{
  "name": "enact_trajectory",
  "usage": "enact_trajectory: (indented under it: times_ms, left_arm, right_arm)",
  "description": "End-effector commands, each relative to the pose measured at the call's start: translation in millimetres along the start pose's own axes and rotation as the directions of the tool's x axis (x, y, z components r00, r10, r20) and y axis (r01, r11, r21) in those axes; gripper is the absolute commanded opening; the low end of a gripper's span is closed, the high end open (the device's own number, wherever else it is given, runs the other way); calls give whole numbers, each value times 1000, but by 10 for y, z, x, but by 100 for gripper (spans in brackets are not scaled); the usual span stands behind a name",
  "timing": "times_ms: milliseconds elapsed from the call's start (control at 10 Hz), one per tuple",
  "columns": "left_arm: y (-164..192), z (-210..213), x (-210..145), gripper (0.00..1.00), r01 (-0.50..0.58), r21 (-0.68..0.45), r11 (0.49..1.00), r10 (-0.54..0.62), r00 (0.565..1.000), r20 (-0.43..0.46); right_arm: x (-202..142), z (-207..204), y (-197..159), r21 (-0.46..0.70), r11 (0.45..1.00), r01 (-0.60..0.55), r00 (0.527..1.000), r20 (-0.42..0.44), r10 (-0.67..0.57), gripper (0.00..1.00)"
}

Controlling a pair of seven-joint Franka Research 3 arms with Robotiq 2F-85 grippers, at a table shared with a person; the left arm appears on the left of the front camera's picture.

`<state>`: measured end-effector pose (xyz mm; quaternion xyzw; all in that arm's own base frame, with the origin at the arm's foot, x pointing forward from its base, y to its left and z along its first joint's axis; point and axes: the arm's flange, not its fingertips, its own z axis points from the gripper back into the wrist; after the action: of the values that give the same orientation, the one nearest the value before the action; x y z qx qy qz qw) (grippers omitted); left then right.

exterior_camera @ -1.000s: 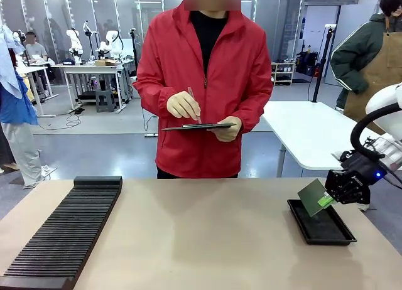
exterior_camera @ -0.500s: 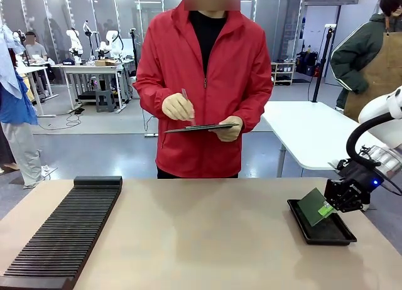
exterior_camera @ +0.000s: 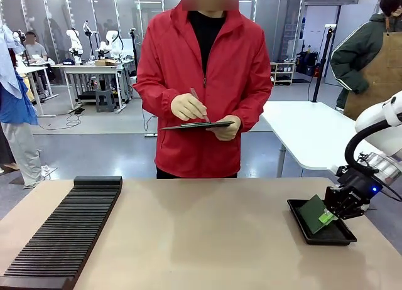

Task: Inspect the PCB.
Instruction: Place the Blank PCB in the ESD tray.

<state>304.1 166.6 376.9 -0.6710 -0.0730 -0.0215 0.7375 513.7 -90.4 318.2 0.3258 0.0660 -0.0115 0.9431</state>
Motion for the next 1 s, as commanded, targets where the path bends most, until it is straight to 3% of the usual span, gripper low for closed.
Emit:
enact_trajectory:
  times_ms: [0,100,200,300,400,500,700,800,900]
  left_arm:
    - [-8,1,1,100,2,2,1000,-2,1000,0]
    - [-8,1,1,100,2,2,1000,-2,1000,0]
    - [-8,1,1,100,2,2,1000,-2,1000,0]
    - [-8,1,1,100,2,2,1000,-2,1000,0]
    - [-8,1,1,100,2,2,1000,-2,1000,0]
    - [-8,1,1,100,2,2,1000,-2,1000,0]
    - [-8,1,1,100,2,2,1000,-2,1000,0]
    - [-8,1,1,100,2,2,1000,-2,1000,0]
    - [-8,1,1,100,2,2,1000,-2,1000,0]
  right_arm:
    - [-13,-91,16,-38,999,-6,999,44,8,3]
    - [-32,-80,22,-48,999,-3,999,53,5,34]
    - [-68,-74,32,-62,998,-2,998,65,6,35]
    - [-114,-75,47,-78,997,8,997,75,-2,66]
    - [-154,-79,66,-84,996,14,997,80,-7,67]
    - [-178,-93,83,-114,993,23,994,110,-10,97]
    - [-211,-71,135,-149,988,43,991,132,-23,100]
    - [-231,-46,186,-180,982,55,987,162,-25,75]
    - [-244,9,239,-201,978,63,983,184,-25,100]
